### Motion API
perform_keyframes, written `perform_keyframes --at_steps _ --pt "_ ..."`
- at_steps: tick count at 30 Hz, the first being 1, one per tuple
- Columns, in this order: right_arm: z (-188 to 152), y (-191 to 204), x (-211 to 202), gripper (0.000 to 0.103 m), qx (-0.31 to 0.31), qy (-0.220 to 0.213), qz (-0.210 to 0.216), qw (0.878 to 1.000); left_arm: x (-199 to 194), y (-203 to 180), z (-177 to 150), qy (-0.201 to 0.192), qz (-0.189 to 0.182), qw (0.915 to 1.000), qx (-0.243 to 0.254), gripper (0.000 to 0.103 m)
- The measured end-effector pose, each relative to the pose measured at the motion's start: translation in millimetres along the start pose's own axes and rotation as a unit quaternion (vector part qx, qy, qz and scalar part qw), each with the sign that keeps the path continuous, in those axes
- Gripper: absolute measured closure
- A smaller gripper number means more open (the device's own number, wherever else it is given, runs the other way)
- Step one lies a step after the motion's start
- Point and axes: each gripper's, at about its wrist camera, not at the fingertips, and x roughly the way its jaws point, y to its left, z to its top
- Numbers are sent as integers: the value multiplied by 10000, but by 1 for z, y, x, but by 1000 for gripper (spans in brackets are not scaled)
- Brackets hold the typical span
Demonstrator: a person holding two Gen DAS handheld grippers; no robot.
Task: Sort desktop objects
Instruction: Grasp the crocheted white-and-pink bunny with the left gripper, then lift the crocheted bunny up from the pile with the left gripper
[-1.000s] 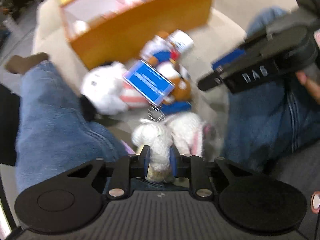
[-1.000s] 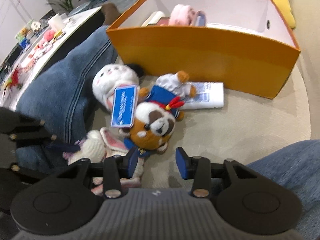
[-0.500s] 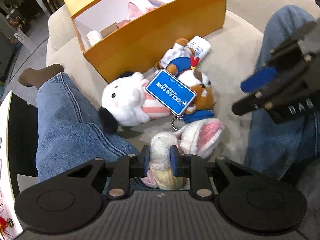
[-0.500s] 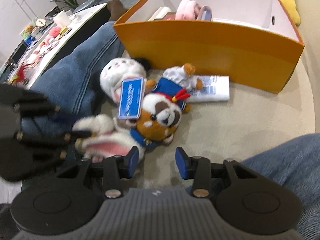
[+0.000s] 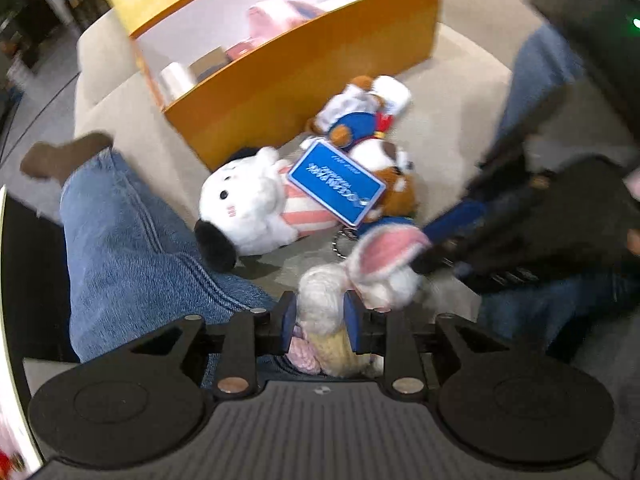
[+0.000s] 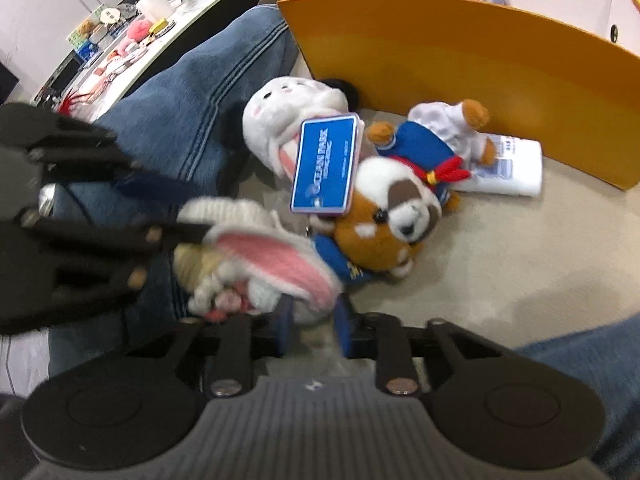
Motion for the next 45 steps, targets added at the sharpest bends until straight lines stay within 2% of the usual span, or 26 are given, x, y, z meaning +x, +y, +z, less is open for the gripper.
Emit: perform_keyframes --at_steps 1,3,4,5,9,12,15,18,19,22,25,29,36,40,45 --pt "1 1 1 81 -10 -15 -26 10000 -3 -3 -1 7 -18 9998 195 71" --pt "4 0 2 82 9 -27 -34 10000 -6 -9 -2 45 -85 9990 446 61" --pt "5 0 2 82 24 -40 -27 10000 -7 -13 -3 41 -103 9983 576 48" --pt "6 0 2 82 25 -49 -29 10000 -7 -18 -4 27 -107 9970 767 43" --pt "8 -4 2 82 88 -69 21 9999 -2 -38 -11 155 34 9881 1528 43" --pt "7 -7 2 82 138 -74 72 9999 4 -53 -21 267 253 9774 2081 41" --pt "8 -8 2 82 161 -76 102 9998 10 -67 -32 274 590 9620 2651 40" --pt "8 -9 2 82 192 -81 150 9997 15 -79 -44 332 910 9431 3180 40" --pt "9 -11 3 82 209 -83 168 9996 15 -82 -48 337 973 9397 3262 41" --pt "9 -13 3 82 258 -88 219 9994 13 -86 -52 297 1066 9368 3318 45" --pt "9 -12 3 82 250 -94 216 9994 20 -91 -56 279 1260 9288 3475 45" --pt "9 -12 3 82 234 -106 208 9995 32 -92 -57 336 1283 9273 3501 46" --pt "7 -14 2 82 244 -107 161 9995 53 -89 -57 336 1420 9187 3669 44" --pt "7 -15 3 82 272 -77 159 9995 60 -87 -53 376 1344 9235 3574 44" --pt "6 -16 3 81 262 -62 136 9995 62 -83 -48 469 1303 9316 3360 50"
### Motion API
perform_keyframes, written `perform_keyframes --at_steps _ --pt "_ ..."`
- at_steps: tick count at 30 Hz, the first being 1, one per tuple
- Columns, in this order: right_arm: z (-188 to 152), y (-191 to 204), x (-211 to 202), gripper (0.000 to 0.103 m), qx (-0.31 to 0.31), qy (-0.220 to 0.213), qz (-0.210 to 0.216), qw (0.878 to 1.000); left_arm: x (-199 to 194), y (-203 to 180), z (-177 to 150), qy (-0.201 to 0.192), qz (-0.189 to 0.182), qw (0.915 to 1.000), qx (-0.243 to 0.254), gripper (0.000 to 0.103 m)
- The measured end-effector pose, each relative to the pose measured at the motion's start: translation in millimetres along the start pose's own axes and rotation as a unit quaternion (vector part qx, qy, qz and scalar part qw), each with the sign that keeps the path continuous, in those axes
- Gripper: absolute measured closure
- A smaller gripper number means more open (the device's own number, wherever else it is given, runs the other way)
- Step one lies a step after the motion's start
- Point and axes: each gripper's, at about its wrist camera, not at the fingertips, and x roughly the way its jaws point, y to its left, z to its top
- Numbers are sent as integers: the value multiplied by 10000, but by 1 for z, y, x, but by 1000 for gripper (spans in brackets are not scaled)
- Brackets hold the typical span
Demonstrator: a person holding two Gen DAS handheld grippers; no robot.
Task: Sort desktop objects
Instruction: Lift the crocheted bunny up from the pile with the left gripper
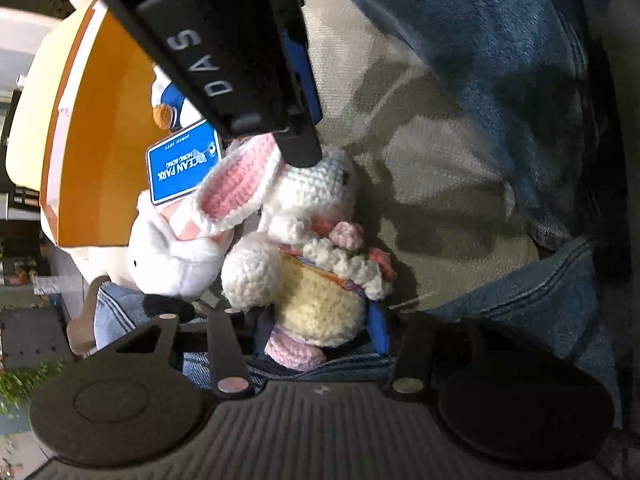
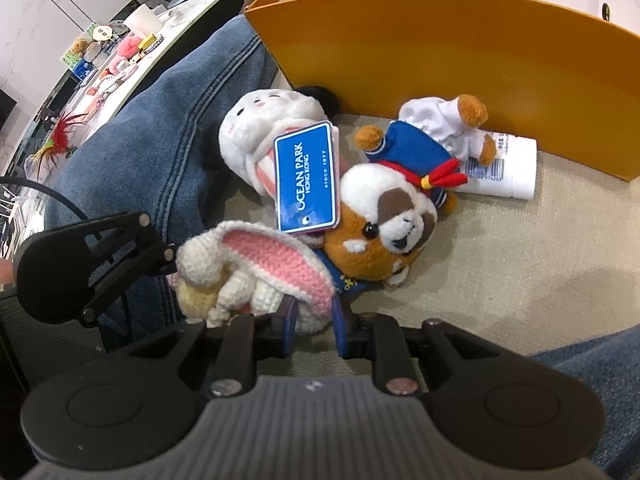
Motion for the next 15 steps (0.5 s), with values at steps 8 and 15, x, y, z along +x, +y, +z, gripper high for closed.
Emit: perform_keyframes --at_steps 8,15 --pt "-6 0 -10 78 -81 -76 -307 9995 -9 9 -6 -23 8 9991 -417 57" --pt "-4 -13 -43 77 243 -446 -565 9971 -39 34 -20 -264 -156 9891 -1439 59"
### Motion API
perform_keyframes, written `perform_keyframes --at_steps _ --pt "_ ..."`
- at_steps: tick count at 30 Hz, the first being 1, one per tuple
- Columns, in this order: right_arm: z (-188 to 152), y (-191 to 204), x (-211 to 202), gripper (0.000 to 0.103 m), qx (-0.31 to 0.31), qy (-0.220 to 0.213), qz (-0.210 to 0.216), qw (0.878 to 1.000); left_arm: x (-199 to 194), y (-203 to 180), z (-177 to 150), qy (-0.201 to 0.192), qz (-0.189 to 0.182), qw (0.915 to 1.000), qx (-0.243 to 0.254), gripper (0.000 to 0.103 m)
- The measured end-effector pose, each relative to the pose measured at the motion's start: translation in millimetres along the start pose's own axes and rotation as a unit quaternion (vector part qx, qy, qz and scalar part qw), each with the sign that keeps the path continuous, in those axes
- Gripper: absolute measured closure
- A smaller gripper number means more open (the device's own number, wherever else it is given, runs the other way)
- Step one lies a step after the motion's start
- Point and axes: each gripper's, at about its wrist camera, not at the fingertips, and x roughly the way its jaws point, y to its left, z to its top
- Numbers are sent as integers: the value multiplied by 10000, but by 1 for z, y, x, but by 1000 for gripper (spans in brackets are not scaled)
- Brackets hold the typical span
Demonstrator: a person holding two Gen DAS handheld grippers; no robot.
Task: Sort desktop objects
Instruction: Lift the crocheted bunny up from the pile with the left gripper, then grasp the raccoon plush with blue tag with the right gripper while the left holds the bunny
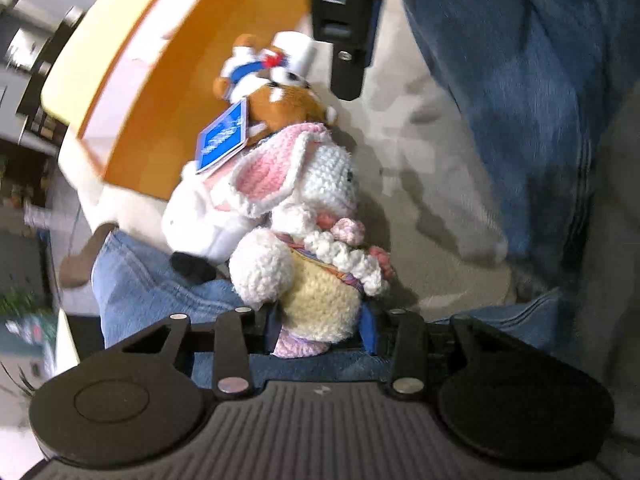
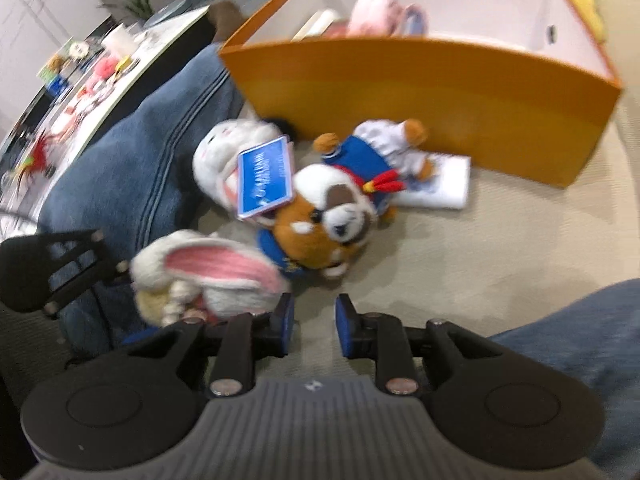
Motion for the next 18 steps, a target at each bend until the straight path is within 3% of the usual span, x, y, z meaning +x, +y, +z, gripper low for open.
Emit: perform_keyframes --at_steps 3,7,12,15,18 --pt "5 -11 -6 72 364 -73 130 9992 -17 11 -3 -110 -167 9981 -576 59" --pt "12 -17 -6 72 649 -155 182 9976 -33 37 -3 -273 -246 9884 -1472 60" --pt "22 -17 -8 72 643 -181 113 9977 -48 68 -5 -711 4 9724 -2222 60" --pt "30 -22 -6 71 801 -166 127 9966 -46 85 -1 -977 -204 9544 -2812 60" --pt "36 -26 -4 71 854 -178 135 9961 -34 105 -2 -1197 -572 9272 -3502 60"
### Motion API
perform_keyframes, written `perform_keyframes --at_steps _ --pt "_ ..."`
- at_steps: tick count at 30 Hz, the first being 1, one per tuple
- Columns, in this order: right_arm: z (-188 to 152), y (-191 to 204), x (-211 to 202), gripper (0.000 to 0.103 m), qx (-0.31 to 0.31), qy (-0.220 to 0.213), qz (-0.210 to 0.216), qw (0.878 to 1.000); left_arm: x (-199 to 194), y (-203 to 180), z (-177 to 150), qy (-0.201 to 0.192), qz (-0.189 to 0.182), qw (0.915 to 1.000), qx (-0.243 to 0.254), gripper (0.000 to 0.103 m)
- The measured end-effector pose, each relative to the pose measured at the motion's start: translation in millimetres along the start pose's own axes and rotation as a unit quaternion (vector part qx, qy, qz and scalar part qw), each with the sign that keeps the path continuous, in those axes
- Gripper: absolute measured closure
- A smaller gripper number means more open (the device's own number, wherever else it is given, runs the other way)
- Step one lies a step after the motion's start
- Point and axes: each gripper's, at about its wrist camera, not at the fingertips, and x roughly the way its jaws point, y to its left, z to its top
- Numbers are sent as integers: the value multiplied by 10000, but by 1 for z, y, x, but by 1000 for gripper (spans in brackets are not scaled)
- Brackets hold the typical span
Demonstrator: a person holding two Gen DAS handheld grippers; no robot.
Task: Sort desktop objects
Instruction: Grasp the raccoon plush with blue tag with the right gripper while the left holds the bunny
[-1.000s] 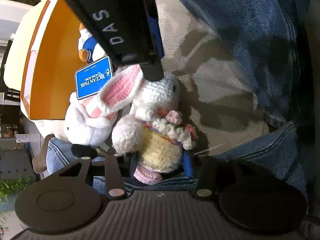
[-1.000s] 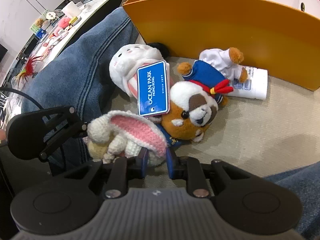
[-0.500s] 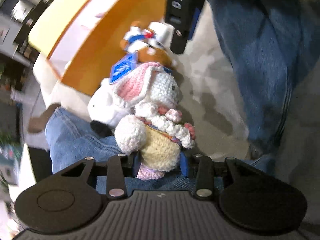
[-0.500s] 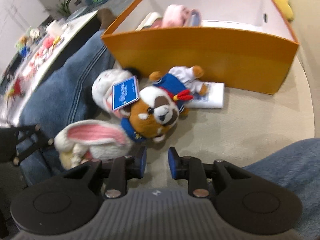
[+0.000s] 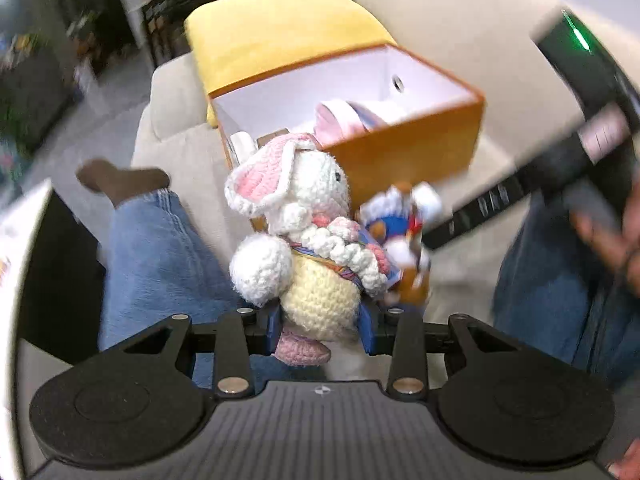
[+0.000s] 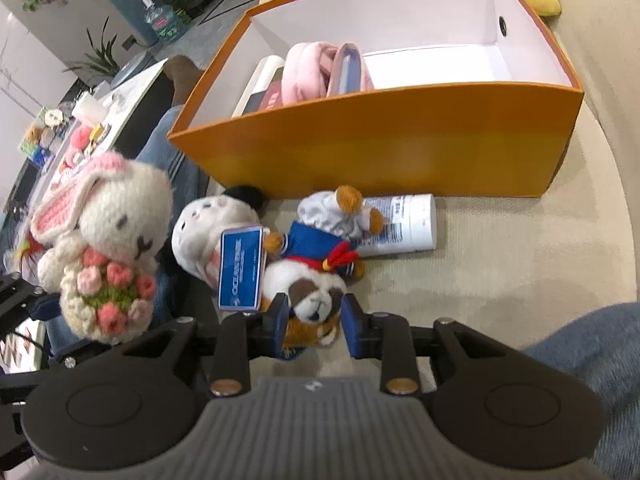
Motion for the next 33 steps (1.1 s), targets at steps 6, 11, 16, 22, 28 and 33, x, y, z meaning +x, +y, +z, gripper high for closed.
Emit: perform_keyframes --at_steps 6,11,16,22,28,33 --pt "18 14 -2 71 -1305 191 -310 9908 5 13 3 -33 -462 9946 -933 60" --pt "29 32 6 72 -2773 486 -550 9580 17 15 3 85 -617 9902 -1246 60" --pt "22 48 20 72 -4610 634 -718 8822 21 19 1 217 -675 9854 -1549 60" --pt "-7 60 31 73 -6597 732 -927 7422 23 23 -5 306 -592 9829 -1717 60" --pt "-44 56 37 72 -8146 547 -1053 5678 26 19 -10 415 -421 9857 -1576 60" --pt "-54 51 47 71 -8605 581 -1141 4931 33 23 -12 507 -557 9824 -1712 59"
